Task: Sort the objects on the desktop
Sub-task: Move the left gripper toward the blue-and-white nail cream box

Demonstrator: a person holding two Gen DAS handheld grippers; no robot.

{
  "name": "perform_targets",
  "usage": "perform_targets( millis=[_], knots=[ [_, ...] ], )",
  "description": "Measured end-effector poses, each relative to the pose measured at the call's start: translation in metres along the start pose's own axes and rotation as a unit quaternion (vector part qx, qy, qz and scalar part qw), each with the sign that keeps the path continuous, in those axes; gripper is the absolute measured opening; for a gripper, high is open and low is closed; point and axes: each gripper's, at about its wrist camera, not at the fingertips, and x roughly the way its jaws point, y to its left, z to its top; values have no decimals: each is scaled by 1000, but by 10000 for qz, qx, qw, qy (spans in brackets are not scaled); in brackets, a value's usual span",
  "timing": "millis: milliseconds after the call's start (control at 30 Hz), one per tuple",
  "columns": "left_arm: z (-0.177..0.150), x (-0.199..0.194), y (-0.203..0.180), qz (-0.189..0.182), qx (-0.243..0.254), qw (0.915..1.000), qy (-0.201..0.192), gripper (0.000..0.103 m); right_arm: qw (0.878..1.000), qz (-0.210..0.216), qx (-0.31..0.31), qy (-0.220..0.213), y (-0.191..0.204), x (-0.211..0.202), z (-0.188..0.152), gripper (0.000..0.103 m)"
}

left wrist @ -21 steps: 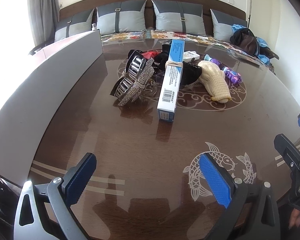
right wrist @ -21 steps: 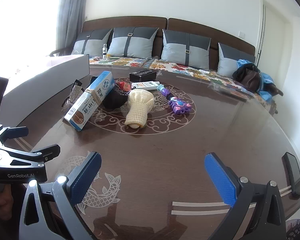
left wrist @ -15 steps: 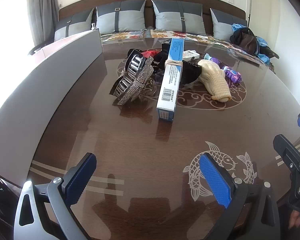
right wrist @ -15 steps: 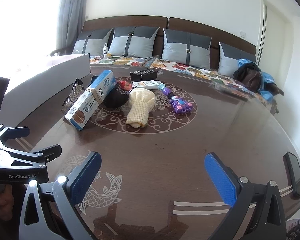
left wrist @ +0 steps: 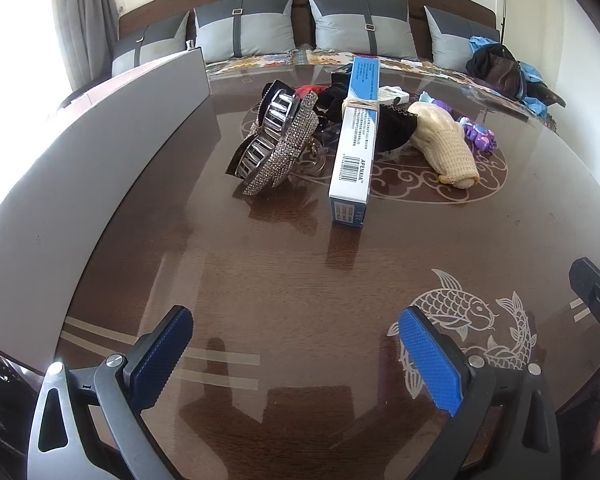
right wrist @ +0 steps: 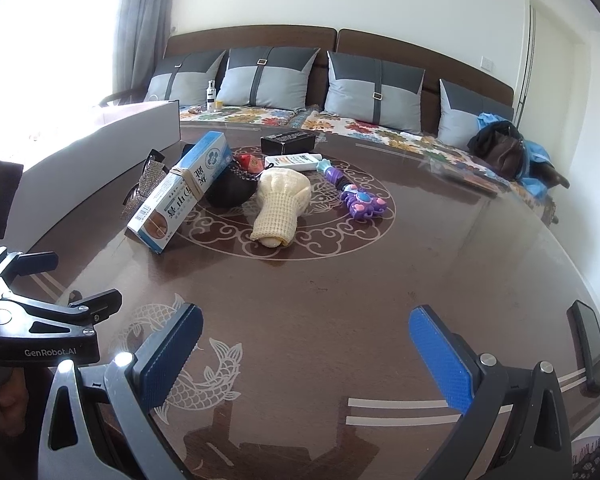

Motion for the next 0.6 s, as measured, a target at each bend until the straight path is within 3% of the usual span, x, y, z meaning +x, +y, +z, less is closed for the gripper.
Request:
perform_targets(
  millis=[600],
  knots=[
    [-1, 9, 5, -131, -147, 9996, 179, 103, 9998, 49, 50, 206, 0, 10, -4, 103]
  ],
)
